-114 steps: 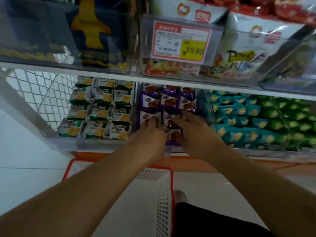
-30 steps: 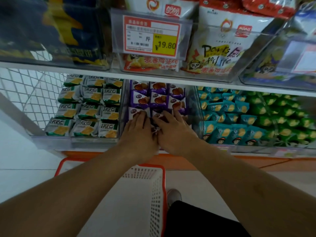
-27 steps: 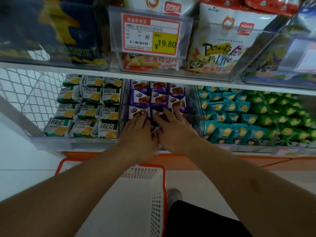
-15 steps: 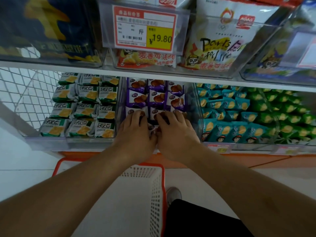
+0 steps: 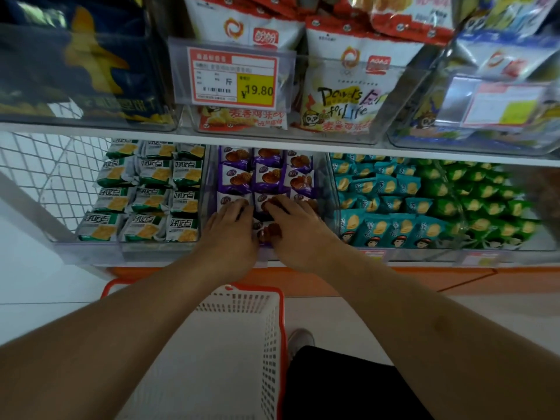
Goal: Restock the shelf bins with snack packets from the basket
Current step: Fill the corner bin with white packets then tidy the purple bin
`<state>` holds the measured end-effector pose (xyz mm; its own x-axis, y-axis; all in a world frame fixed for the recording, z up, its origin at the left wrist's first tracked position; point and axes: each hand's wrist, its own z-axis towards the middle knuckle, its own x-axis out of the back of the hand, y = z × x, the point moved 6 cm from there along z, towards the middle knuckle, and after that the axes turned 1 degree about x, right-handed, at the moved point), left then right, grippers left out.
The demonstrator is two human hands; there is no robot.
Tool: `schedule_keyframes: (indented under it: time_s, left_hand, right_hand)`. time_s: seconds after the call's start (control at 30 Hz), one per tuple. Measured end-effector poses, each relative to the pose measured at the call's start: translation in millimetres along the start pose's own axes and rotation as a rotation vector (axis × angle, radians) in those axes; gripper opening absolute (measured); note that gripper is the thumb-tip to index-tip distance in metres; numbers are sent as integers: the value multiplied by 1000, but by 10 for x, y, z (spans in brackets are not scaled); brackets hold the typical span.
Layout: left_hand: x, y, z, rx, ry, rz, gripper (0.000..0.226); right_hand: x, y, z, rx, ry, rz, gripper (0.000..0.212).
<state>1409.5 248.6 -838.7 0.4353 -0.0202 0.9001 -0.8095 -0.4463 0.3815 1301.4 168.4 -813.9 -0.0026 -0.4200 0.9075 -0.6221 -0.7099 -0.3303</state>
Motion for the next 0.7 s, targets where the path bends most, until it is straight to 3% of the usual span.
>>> schedule_keyframes:
  time_s: [0.2, 0.37, 0.6, 0.7]
  left_hand:
    - [495, 336, -462, -12, 62, -97, 48]
    - [689, 921, -850, -43, 32, -136, 46]
    - [47, 1900, -447, -220, -140, -115, 43]
    - [-281, 2118, -31, -192, -154, -23, 43]
  right_hand:
    - [465, -56, -626, -71, 103, 178, 54]
    - [710, 391, -1266, -270, 128, 246, 14]
    - [711, 1620, -1449, -387, 36, 79, 46]
    - [640, 1933, -1265, -346, -31, 71, 43]
